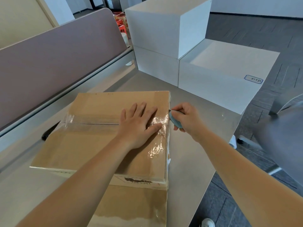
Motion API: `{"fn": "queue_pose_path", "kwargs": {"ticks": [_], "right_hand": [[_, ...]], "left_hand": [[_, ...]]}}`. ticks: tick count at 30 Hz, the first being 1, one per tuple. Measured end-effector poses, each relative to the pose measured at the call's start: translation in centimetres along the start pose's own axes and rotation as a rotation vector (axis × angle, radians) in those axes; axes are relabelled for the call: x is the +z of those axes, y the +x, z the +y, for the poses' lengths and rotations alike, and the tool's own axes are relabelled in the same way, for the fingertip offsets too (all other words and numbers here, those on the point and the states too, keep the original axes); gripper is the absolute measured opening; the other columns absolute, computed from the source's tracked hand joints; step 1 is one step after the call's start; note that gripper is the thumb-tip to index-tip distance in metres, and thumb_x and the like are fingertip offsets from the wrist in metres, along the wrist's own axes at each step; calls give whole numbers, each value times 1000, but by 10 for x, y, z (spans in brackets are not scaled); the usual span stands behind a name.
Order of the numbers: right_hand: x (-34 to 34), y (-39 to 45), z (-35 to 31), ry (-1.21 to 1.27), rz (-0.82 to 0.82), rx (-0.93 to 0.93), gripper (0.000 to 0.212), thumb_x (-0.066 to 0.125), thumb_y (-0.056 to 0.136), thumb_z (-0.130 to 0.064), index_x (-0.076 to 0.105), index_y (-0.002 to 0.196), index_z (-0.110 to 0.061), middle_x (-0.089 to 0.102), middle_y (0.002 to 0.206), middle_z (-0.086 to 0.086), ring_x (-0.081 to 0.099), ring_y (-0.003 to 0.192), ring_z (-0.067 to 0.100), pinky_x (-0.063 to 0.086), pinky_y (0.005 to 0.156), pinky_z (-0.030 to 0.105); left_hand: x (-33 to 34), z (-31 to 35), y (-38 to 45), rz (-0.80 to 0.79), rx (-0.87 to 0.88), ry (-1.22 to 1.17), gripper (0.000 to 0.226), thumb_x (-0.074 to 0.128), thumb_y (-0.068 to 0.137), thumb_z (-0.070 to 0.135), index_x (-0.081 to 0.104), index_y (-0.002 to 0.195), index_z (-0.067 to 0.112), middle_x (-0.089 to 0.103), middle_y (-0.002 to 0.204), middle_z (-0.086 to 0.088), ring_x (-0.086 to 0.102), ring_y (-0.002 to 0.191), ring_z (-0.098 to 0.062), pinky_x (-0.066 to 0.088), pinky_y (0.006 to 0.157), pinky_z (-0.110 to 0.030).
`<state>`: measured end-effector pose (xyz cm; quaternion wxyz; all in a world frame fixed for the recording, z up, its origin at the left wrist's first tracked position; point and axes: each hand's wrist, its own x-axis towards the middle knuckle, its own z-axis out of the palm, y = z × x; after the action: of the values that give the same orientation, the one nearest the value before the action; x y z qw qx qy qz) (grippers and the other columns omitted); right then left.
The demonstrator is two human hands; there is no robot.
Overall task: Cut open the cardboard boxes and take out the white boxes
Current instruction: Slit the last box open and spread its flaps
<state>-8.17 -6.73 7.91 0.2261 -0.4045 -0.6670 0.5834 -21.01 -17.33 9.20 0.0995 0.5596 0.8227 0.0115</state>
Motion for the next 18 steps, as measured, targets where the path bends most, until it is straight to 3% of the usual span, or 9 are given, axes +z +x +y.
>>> {"fn": "queue_pose_path", "kwargs": {"ticks": [8, 18], "right_hand": [[-6, -2, 5, -117, -81, -125, 26, 48, 91, -4, 45, 72, -22, 53, 69, 0, 48, 33, 3, 33, 37, 10], [-4, -21, 4, -8, -129, -60, 25, 46, 92, -2, 47, 74, -19, 53, 70, 3, 44, 30, 1, 35, 36, 12]], "left_hand": [[2, -1, 2, 3, -2, -24, 59, 25, 91, 59, 8, 145, 43, -3, 157, 6, -9, 144, -19, -4, 114, -43], [3, -1, 2, 15, 0, -17, 59, 24, 91, 60, 8, 145, 43, -3, 157, 5, -8, 144, -19, -4, 114, -43]]}}
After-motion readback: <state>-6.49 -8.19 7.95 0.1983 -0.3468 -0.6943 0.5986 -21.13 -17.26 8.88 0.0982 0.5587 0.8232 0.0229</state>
